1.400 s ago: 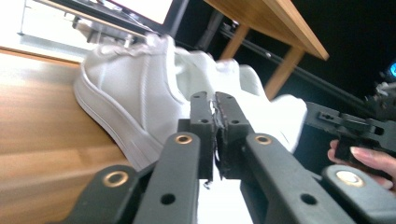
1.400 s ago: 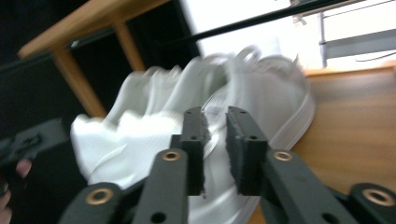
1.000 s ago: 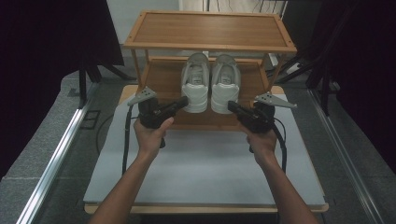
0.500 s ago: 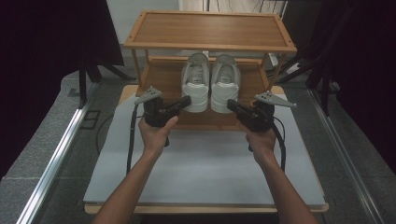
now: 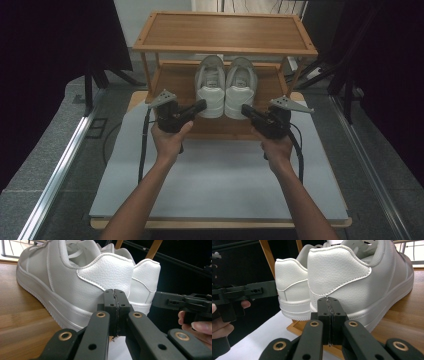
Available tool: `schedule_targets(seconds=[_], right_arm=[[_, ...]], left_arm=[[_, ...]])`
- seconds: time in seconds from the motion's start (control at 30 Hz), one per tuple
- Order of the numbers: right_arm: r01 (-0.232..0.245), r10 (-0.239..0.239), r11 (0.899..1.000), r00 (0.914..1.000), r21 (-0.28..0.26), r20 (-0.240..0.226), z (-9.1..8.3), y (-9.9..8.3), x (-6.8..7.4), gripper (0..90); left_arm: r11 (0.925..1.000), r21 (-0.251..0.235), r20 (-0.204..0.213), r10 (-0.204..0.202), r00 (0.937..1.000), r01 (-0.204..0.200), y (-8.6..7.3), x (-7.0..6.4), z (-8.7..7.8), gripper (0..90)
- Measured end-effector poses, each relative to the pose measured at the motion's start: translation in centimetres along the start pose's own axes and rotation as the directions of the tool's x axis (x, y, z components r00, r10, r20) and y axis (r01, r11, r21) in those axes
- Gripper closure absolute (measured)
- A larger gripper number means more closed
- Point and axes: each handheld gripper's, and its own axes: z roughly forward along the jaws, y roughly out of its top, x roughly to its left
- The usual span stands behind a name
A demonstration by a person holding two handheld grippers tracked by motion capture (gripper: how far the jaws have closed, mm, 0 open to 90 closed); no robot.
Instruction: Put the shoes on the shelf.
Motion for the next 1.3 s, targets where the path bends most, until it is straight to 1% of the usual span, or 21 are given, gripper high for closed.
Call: schedule_targets(seconds=[0.17, 0.33, 0.43, 0.57, 0.63, 0.77, 0.8, 0.83, 0.87, 0.9, 0.93, 0.97, 1.0, 1.03, 1.07, 1.1, 1.13, 1.17, 1.2, 1.27, 1.3], right_arm=[[-0.001, 0.001, 1.000, 1.0000, -0.003, 0.004, 0.3, 0.0, -0.1, 88.6], [-0.036, 0.036, 0.999, 0.9993, -0.006, -0.013, 0.5, 0.2, -0.6, 88.6], [-0.042, 0.042, 0.999, 0.9990, -0.005, -0.016, 0.5, 0.2, -0.7, 88.4], [-0.043, 0.043, 0.999, 0.9989, -0.008, -0.018, 0.4, 0.1, -0.7, 87.2], [-0.046, 0.045, 0.999, 0.9987, -0.013, -0.025, 0.4, -0.1, -0.6, 85.3], [-0.041, 0.041, 0.999, 0.9987, -0.017, -0.030, 0.4, -0.1, -0.5, 81.5], [-0.041, 0.040, 0.999, 0.9987, -0.017, -0.031, 0.3, -0.1, -0.5, 80.6], [-0.038, 0.038, 0.999, 0.9988, -0.017, -0.032, 0.3, -0.2, -0.5, 78.9], [-0.036, 0.035, 0.999, 0.9989, -0.022, -0.032, 0.2, -0.3, -0.4, 74.7], [-0.037, 0.036, 0.999, 0.9989, -0.028, -0.031, 0.1, -0.3, -0.3, 73.8], [-0.041, 0.040, 0.999, 0.9986, -0.033, -0.034, 0.1, -0.4, -0.3, 72.7], [-0.041, 0.040, 0.999, 0.9986, -0.033, -0.034, 0.1, -0.4, -0.3, 72.7], [-0.047, 0.045, 0.998, 0.9974, -0.034, -0.057, -0.2, -0.7, -0.4, 69.9], [-0.047, 0.045, 0.998, 0.9974, -0.034, -0.057, -0.2, -0.7, -0.4, 69.9], [-0.048, 0.045, 0.998, 0.9969, -0.041, -0.064, -0.6, -0.9, -0.4, 68.9], [-0.048, 0.045, 0.998, 0.9969, -0.041, -0.064, -0.6, -0.9, -0.4, 68.9], [-0.051, 0.047, 0.998, 0.9964, -0.049, -0.070, -1.0, -1.2, -0.4, 68.1], [-0.051, 0.047, 0.998, 0.9964, -0.049, -0.070, -1.0, -1.2, -0.4, 68.1], [-0.050, 0.045, 0.997, 0.9966, -0.062, -0.069, -1.6, -1.5, -0.5, 67.0], [-0.048, 0.044, 0.997, 0.9966, -0.065, -0.070, -1.8, -1.7, -0.5, 66.5], [-0.045, 0.040, 0.996, 0.9967, -0.074, -0.071, -2.4, -2.1, -0.5, 64.7]], left_arm=[[1.0000, 0.001, -0.008, -0.004, 1.0000, 0.004, 0.2, 0.2, 0.4, 90.0], [1.0000, 0.006, 0.000, 0.004, 1.0000, -0.004, 0.4, 0.3, 0.6, 90.0], [0.9999, 0.008, -0.001, 0.010, 1.0000, -0.010, 0.4, 0.3, 0.6, 89.9], [1.0000, 0.006, 0.010, 0.001, 0.9999, -0.002, 0.2, 0.4, 0.5, 89.9], [1.0000, 0.003, 0.020, -0.005, 0.9998, 0.005, 0.1, 0.5, 0.5, 89.8], [1.0000, 0.001, 0.025, -0.004, 0.9997, 0.004, 0.1, 0.6, 0.5, 88.8], [1.0000, 0.002, 0.034, -0.005, 0.9994, 0.005, 0.1, 0.6, 0.5, 88.8], [1.0000, 0.004, 0.043, -0.007, 0.9990, 0.007, 0.1, 0.6, 0.5, 86.8], [1.0000, 0.002, 0.052, -0.003, 0.9987, 0.002, 0.1, 0.5, 0.3, 80.4], [1.0000, 0.002, 0.052, -0.003, 0.9987, 0.002, 0.1, 0.5, 0.3, 76.4], [0.9998, -0.020, 0.052, -0.001, 0.9987, 0.002, 0.1, 0.2, -0.1, 70.7], [0.9998, -0.020, 0.052, -0.001, 0.9987, 0.002, 0.1, 0.2, -0.1, 65.3], [0.9995, -0.033, 0.067, 0.001, 0.9977, 0.001, 0.1, 0.0, -0.4, 59.3], [0.9992, -0.040, 0.077, 0.011, 0.9970, -0.008, 0.1, -0.2, -0.7, 59.3], [0.9985, -0.048, 0.077, 0.031, 0.9966, -0.028, 0.0, -0.6, -1.1, 52.3], [0.9985, -0.048, 0.077, 0.031, 0.9966, -0.028, 0.0, -0.6, -1.1, 50.1], [0.9980, -0.041, 0.077, 0.052, 0.9957, -0.049, -0.1, -0.9, -1.7, 48.0], [0.9980, -0.041, 0.077, 0.052, 0.9957, -0.049, -0.1, -0.9, -1.7, 46.7], [0.9974, -0.037, 0.073, 0.064, 0.9953, -0.062, -0.3, -1.1, -2.2, 45.3], [0.9973, -0.034, 0.075, 0.068, 0.9949, -0.065, -0.5, -1.2, -2.4, 43.8], [0.9971, -0.032, 0.078, 0.071, 0.9944, -0.069, -0.7, -1.3, -2.8, 43.2]])
